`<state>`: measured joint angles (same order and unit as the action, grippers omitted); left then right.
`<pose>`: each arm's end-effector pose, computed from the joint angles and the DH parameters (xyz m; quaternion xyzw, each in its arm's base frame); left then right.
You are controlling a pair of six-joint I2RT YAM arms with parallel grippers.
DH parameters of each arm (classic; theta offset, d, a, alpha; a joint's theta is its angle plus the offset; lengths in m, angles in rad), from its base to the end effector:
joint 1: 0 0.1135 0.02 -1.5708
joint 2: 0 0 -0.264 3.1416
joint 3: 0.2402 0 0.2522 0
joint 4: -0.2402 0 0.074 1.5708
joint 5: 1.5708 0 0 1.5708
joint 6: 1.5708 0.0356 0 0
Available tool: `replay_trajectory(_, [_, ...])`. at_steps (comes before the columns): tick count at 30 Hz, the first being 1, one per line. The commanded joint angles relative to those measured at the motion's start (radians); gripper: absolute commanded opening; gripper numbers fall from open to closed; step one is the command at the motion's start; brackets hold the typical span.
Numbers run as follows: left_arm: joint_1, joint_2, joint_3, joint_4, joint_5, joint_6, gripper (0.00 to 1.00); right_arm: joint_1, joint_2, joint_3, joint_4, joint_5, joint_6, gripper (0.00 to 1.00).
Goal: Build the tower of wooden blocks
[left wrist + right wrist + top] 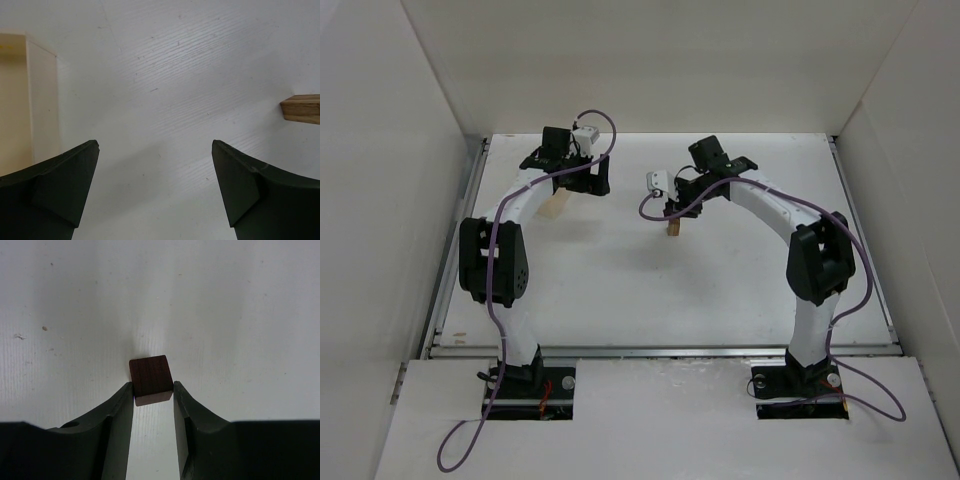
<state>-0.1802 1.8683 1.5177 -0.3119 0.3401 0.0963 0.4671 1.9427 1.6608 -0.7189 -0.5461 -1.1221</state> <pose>0.4237 -0.0893 0.2720 0.1956 0.8670 -0.1701 0.4256 0.3705 0.2076 0.2610 -0.7125 0.5933 0.1579 0.3396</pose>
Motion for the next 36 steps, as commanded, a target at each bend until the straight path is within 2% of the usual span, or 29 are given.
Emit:
replay_trajectory(1, [0.002,-0.044,-0.005,0.004,-0.001,-0.007,0.95,0.005,-0.007,0.036,-0.005,-0.005,-0.024,0.05])
replay_trajectory(7, [0.002,-0.044,-0.005,0.004,-0.001,-0.007,0.95,0.005,-0.007,0.016,-0.005,0.046,-0.033,0.05])
replay_trajectory(36, [0.002,-0.026,0.022,-0.006,-0.001,-0.007,0.95,0.015,0.013,-0.015,0.015,0.009,0.008,0.05])
